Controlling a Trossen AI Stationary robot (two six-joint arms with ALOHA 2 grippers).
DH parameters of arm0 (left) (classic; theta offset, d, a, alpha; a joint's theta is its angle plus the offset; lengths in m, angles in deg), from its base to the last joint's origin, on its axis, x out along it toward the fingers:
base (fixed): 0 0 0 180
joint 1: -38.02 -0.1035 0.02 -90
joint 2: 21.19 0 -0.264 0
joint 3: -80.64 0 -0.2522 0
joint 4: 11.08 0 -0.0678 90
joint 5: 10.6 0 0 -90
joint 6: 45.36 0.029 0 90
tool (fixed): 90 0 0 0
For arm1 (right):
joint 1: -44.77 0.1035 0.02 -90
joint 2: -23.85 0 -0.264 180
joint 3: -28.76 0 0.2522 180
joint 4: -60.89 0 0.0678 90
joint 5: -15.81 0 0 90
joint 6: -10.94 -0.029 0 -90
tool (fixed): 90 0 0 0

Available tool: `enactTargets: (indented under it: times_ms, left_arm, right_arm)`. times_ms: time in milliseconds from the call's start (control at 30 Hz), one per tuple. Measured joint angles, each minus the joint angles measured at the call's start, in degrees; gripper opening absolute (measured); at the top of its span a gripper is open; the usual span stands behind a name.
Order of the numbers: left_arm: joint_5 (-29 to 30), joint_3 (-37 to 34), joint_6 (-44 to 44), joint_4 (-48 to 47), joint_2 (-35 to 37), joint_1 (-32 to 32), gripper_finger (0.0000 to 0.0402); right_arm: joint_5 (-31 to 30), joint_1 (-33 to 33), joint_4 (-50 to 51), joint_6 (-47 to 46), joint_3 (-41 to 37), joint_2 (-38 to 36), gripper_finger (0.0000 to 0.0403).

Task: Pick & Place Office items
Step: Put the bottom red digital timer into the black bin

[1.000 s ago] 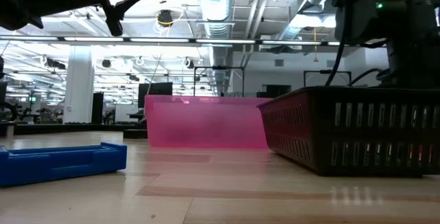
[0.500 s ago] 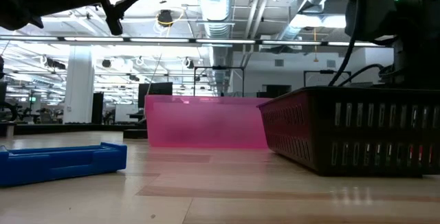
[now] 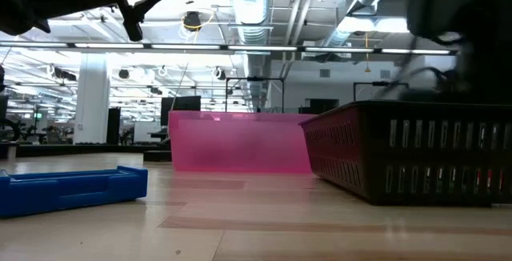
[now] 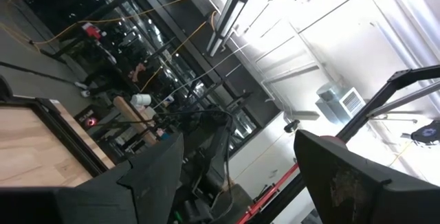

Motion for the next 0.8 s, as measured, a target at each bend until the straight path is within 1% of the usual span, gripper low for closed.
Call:
enactTargets:
  times_ms: [100,200,267,400,467,600,700,800]
  left_arm:
    - [0.22,0.0,0.0,-0.02,0.0,0.0,0.0274]
    - [0.24,0.02,-0.49,-0.02,0.0,0.0,0.0274]
    - [0.24,0.0,-0.83,-0.04,0.0,0.0,0.0274]
    - [0.24,0.0,-1.03,-0.04,0.0,0.0,0.0274]
    - [0.21,0.0,-1.03,0.06,0.0,0.0,0.0274]
    - [0.21,0.0,-1.03,0.12,0.0,0.0,0.0274]
    - [0.21,0.01,-1.03,0.09,0.0,0.0,0.0274]
    - [0.19,0.01,-1.03,0.07,0.0,0.07,0.0274]
  right_arm:
    - [-1.87,-0.22,-0.26,4.2,3.0,-0.15,0.0157]
    - [-2.22,-0.06,0.33,11.2,6.85,-0.19,0.0163]
    - [-2.68,-0.04,0.66,16.01,9.73,-0.76,0.0161]
    - [-5.86,-0.15,0.72,25.71,15.39,-2.33,0.015]
    - [-6.65,-0.09,0.87,32.18,17.97,-3.33,0.0151]
    - [-6.62,-0.09,-1.42,51.03,22.91,-4.43,0.0165]
    - [-6.17,-0.4,-1.66,62.8,25.87,-4.43,0.0168]
    - [-3.06,-2.02,-1.98,71.34,27.25,-4.04,0.016]
